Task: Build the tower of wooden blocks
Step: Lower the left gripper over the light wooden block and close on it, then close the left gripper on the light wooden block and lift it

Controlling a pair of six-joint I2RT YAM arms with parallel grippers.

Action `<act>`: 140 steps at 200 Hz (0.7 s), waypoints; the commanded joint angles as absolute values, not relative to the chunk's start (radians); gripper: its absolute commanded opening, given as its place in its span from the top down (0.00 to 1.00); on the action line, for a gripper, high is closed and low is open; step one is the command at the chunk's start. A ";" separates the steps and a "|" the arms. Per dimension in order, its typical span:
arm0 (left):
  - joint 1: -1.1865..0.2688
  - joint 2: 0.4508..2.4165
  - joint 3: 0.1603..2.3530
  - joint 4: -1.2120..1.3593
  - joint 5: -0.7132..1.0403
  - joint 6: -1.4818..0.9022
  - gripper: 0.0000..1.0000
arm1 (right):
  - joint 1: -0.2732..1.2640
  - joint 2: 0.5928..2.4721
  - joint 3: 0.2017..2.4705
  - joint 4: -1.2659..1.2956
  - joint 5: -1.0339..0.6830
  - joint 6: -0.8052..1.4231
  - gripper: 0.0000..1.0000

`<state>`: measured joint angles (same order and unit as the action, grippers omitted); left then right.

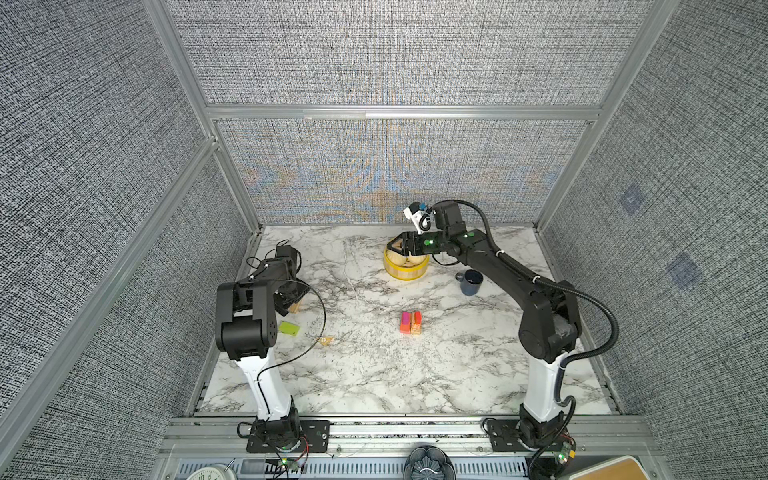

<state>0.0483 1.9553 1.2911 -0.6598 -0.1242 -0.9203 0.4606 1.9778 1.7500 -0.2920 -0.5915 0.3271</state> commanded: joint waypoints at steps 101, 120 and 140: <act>0.045 1.958 1.283 -0.695 -0.069 -0.915 0.24 | 0.459 1.979 1.750 -0.265 -0.617 0.339 0.34; 0.040 1.944 1.263 -0.687 -0.069 -0.919 0.22 | 0.458 1.976 1.746 -0.261 -0.619 0.341 0.34; 0.034 1.935 1.246 -0.684 -0.066 -0.927 0.20 | 0.458 1.973 1.741 -0.258 -0.621 0.346 0.34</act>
